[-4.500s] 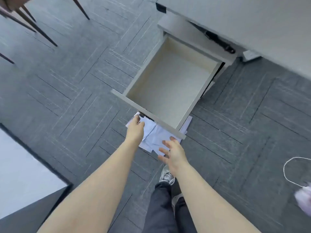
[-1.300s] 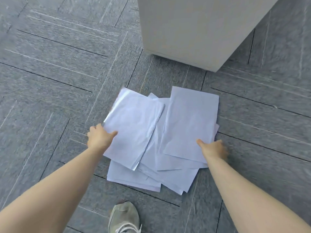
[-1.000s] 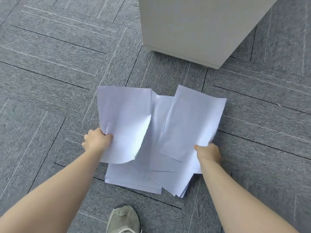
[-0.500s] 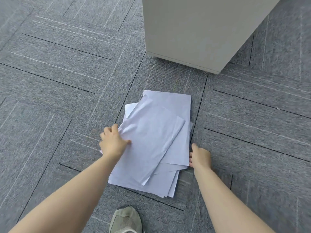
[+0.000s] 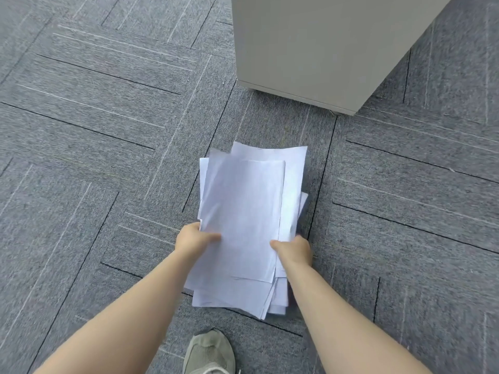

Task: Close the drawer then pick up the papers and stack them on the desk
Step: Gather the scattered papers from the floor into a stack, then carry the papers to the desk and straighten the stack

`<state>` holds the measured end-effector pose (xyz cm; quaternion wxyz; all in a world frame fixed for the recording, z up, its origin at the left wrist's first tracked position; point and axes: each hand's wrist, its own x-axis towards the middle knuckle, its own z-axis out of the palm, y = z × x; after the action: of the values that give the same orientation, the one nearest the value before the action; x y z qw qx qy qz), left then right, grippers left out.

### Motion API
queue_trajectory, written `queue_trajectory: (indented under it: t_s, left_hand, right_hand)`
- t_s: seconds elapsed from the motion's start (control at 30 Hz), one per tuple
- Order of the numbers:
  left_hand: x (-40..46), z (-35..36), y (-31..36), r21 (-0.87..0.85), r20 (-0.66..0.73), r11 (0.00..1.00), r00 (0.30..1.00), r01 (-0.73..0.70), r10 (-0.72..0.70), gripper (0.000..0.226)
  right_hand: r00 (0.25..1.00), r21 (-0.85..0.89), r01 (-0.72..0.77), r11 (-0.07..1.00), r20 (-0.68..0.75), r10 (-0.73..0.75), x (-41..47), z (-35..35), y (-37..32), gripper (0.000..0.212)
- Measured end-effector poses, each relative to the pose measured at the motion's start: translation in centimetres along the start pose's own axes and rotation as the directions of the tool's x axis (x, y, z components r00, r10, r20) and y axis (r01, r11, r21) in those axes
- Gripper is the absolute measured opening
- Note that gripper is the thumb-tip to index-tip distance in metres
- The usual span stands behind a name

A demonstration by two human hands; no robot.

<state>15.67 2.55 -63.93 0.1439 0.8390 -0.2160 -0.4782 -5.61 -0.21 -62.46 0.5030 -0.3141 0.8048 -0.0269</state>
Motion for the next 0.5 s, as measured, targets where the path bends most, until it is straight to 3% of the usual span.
queue_trajectory:
  t_s: [0.1, 0.33, 0.5]
  left_hand:
    - [-1.4, -1.3, 0.7, -0.131, 0.024, 0.987, 0.995, -0.094, 0.098, 0.014]
    - [-13.0, -11.1, 9.1, -0.377, -0.196, 0.902, 0.970, -0.209, 0.143, 0.020]
    - [-25.8, -21.8, 18.5, -0.510, -0.294, 0.815, 0.946, -0.277, 0.137, 0.021]
  right_hand:
    - [0.995, 0.102, 0.090, 0.991, 0.028, -0.093, -0.9, -0.7, -0.9, 0.029]
    - [0.890, 0.117, 0.454, 0.884, -0.018, -0.455, -12.9, -7.7, -10.9, 0.011]
    - [0.800, 0.131, 0.600, 0.790, -0.060, -0.597, -28.3, -16.2, -21.2, 0.041]
